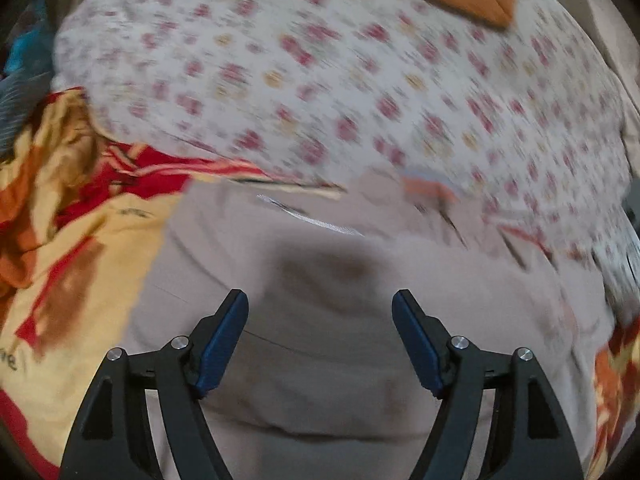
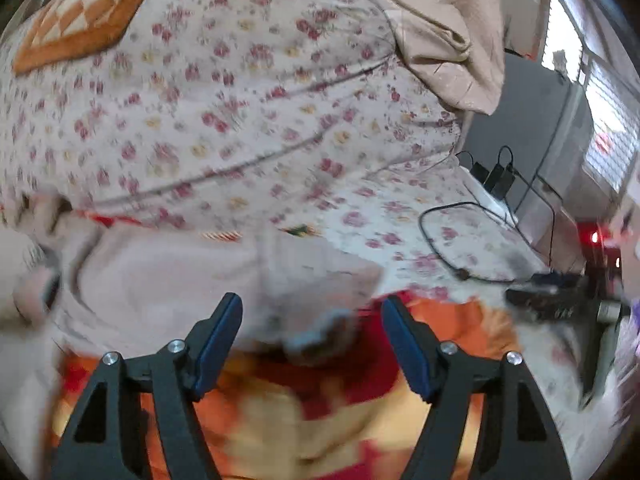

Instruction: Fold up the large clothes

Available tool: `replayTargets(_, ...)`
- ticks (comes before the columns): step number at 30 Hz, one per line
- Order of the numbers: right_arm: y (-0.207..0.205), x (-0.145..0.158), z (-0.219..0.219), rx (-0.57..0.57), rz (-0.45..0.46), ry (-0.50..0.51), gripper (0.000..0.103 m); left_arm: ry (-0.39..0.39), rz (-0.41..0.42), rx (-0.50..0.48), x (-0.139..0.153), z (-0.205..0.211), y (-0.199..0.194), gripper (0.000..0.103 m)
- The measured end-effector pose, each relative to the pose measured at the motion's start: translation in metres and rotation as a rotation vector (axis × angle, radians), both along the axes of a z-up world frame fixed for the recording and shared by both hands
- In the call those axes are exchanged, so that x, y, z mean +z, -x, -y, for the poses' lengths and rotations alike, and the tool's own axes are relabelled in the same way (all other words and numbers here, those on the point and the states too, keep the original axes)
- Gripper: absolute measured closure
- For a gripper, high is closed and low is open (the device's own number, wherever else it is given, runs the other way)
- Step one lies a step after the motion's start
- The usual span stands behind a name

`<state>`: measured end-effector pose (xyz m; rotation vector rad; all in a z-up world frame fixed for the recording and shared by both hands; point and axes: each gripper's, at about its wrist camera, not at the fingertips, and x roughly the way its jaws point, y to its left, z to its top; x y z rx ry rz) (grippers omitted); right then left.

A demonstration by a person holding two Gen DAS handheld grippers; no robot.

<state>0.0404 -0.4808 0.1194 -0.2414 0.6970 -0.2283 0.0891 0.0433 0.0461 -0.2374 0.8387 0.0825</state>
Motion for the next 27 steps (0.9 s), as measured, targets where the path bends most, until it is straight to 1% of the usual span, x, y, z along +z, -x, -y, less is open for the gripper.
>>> replayTargets(1, -0.002, 0.001, 0.013, 0.031, -0.025, -0.048, 0.027, -0.006, 0.005, 0.033, 0.002, -0.008, 0.000, 0.033)
replayTargets(3, -0.011, 0.001, 0.030, 0.050, -0.078, -0.132, 0.027, -0.006, 0.011, 0.079, 0.002, -0.021, -0.002, 0.033)
replayTargets(4, -0.017, 0.000, 0.034, 0.052, -0.100, -0.145, 0.027, 0.003, 0.007, 0.095, 0.001, -0.026, -0.004, 0.033)
replayTargets(6, -0.031, -0.009, 0.039, 0.033, -0.117, -0.134, 0.028, 0.016, -0.006, 0.113, -0.001, -0.033, -0.006, 0.033)
replayTargets(8, -0.041, -0.021, 0.041, 0.023, -0.152, -0.158, 0.046, 0.027, -0.020, 0.123, -0.003, -0.038, -0.007, 0.033)
replayTargets(9, -0.047, -0.027, 0.043, 0.017, -0.190, -0.190, 0.073, 0.029, -0.023, 0.129, -0.004, -0.039, -0.008, 0.033)
replayTargets(10, -0.049, -0.033, 0.043, -0.003, -0.223, -0.212, 0.089, 0.030, -0.022, 0.135, -0.004, -0.040, -0.008, 0.033)
replayTargets(11, -0.051, -0.035, 0.043, -0.025, -0.244, -0.231, 0.089, 0.031, -0.018, 0.144, -0.003, -0.042, -0.007, 0.033)
replayTargets(13, -0.044, -0.026, 0.036, -0.010, -0.225, -0.306, 0.090, 0.031, -0.007, 0.155, 0.000, -0.044, -0.005, 0.033)
replayTargets(14, -0.038, -0.017, 0.032, 0.012, -0.195, -0.382, 0.090, 0.032, 0.002, 0.162, 0.002, -0.046, -0.004, 0.033)
replayTargets(16, -0.024, 0.006, 0.024, 0.054, -0.112, -0.583, 0.090, 0.022, 0.029, 0.186, 0.008, -0.052, -0.001, 0.033)
replayTargets(18, -0.014, 0.022, 0.010, 0.100, -0.041, -0.772, 0.090, 0.006, 0.040, 0.220, 0.012, -0.061, 0.001, 0.033)
replayTargets(20, -0.010, 0.025, -0.012, 0.128, -0.004, -0.926, 0.090, -0.020, 0.029, 0.253, 0.012, -0.073, 0.001, 0.033)
replayTargets(21, -0.009, 0.022, -0.032, 0.144, 0.002, -0.999, 0.090, -0.036, 0.018, 0.279, 0.012, -0.081, 0.000, 0.033)
replayTargets(23, -0.009, 0.014, -0.063, 0.168, 0.007, -1.073, 0.090, -0.063, 0.006, 0.329, 0.010, -0.098, 0.001, 0.033)
replayTargets(24, -0.010, 0.006, -0.091, 0.186, 0.005, -1.111, 0.090, -0.084, -0.006, 0.370, 0.010, -0.111, 0.001, 0.033)
replayTargets(27, -0.011, -0.012, -0.155, 0.234, -0.006, -1.168, 0.090, -0.130, -0.015, 0.470, 0.014, -0.140, 0.007, 0.033)
